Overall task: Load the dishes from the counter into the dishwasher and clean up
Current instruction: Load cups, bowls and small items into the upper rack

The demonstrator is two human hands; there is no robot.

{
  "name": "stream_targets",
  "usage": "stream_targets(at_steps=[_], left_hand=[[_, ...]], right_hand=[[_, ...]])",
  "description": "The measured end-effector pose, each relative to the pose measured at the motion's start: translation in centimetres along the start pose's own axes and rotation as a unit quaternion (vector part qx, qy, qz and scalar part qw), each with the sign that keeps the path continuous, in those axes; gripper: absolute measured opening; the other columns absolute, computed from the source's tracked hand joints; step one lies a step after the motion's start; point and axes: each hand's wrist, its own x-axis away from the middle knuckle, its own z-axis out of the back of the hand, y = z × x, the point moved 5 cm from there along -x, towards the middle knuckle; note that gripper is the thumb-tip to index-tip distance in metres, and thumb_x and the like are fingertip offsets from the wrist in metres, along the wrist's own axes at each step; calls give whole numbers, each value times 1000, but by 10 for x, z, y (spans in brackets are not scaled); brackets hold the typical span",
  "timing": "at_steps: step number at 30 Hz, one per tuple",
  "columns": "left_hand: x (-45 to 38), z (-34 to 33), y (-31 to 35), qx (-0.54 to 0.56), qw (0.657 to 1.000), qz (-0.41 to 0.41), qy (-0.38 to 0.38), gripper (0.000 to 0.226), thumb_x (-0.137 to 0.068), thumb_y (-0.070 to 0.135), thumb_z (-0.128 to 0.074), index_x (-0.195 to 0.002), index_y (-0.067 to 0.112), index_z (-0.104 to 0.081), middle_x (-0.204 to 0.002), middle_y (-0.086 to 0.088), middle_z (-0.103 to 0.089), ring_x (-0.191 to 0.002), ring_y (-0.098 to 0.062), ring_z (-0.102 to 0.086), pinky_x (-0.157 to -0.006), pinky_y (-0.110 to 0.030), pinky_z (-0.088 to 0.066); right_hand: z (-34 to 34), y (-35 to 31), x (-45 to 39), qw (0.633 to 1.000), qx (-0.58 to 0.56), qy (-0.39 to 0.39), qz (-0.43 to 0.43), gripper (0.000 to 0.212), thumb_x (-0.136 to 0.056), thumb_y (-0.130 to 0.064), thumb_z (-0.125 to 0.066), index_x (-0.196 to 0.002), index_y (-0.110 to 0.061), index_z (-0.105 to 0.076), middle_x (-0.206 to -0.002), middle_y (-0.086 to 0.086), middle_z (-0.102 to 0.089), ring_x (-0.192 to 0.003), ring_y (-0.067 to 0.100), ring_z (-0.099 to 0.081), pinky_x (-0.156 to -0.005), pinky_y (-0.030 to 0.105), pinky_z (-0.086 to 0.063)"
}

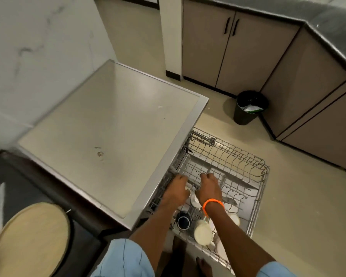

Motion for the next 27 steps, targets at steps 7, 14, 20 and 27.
stream_targets(at_steps=[7,14,20,27], left_hand=[[78,78,36,14,992,-7,125,32,-85,24,-67,-118,20,-66,-119,-3,-57,-108,-25,-60,-89,-40,-53],[189,128,34,39,960,66,270,41,-93,28,-60,-134,21,-59,-135,0,-52,-122,-22,-54,-100,-38,-47],[314,131,-14,50,921,176,344,40,-92,30,-58,-132,24,-59,-134,3,-50,-122,-20,-55,-100,-38,-49],[490,114,-93,92,841,317,429,42,-90,31,-65,-131,21,-60,-134,2,-52,-121,-22,-56,-101,-37,-49]], right_hand=[[64,-42,43,996,1,36,81,53,-80,-19,-75,-128,-18,-52,-130,9,-49,-121,30,-47,-89,42,-52],[103,-92,111,967,4,47,250,50,-87,-26,-72,-131,-14,-51,-133,14,-47,-121,33,-47,-91,43,-51],[82,-163,195,927,31,-1,373,50,-90,-28,-64,-136,-16,-48,-134,10,-46,-125,30,-46,-93,40,-49],[19,-258,332,854,30,-66,514,53,-86,-34,-67,-135,-17,-52,-133,8,-48,-125,28,-48,-95,39,-49]])
